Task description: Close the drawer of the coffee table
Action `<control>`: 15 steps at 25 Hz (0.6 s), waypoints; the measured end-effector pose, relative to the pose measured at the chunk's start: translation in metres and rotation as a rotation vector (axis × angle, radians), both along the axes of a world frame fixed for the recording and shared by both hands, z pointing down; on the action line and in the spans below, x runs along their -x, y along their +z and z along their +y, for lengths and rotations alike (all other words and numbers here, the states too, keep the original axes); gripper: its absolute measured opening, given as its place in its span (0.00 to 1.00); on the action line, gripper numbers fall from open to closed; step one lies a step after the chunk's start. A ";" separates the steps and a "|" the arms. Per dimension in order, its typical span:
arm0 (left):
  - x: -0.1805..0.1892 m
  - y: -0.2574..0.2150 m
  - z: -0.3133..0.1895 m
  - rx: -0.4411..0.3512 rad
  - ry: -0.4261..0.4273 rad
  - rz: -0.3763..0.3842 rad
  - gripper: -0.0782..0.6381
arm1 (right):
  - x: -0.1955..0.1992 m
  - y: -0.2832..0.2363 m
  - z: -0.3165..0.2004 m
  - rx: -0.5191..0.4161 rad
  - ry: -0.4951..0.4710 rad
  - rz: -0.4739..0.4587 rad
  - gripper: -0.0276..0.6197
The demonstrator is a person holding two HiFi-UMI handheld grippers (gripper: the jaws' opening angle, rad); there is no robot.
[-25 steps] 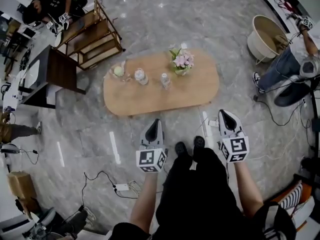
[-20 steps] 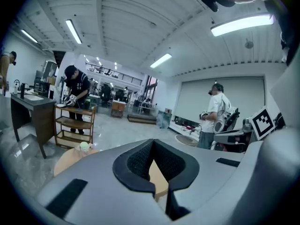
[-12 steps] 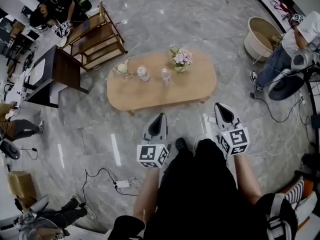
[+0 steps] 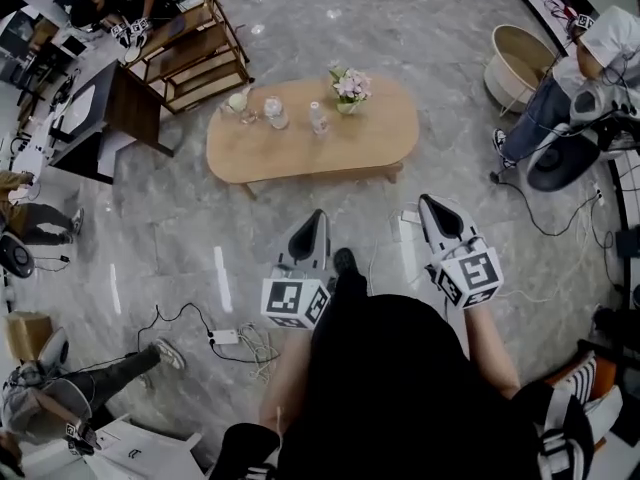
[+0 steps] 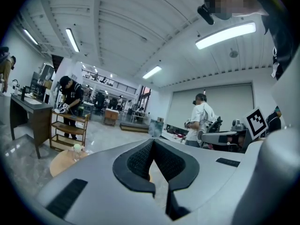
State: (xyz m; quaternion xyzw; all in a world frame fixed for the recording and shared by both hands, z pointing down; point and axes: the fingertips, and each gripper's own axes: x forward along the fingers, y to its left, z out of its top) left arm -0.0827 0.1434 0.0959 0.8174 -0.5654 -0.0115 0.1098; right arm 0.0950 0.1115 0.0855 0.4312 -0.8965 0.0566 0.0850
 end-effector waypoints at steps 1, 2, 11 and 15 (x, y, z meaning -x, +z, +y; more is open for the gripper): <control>-0.011 0.001 0.012 -0.003 -0.002 0.002 0.13 | -0.010 0.000 0.014 0.002 -0.011 0.000 0.06; -0.021 0.003 0.025 0.000 -0.007 0.003 0.13 | -0.020 -0.001 0.027 0.003 -0.019 0.000 0.06; -0.106 0.020 0.150 0.087 -0.007 -0.014 0.13 | -0.097 0.009 0.144 0.033 -0.054 -0.022 0.06; -0.119 0.010 0.178 0.063 -0.029 -0.017 0.13 | -0.112 0.005 0.172 0.030 -0.072 -0.051 0.06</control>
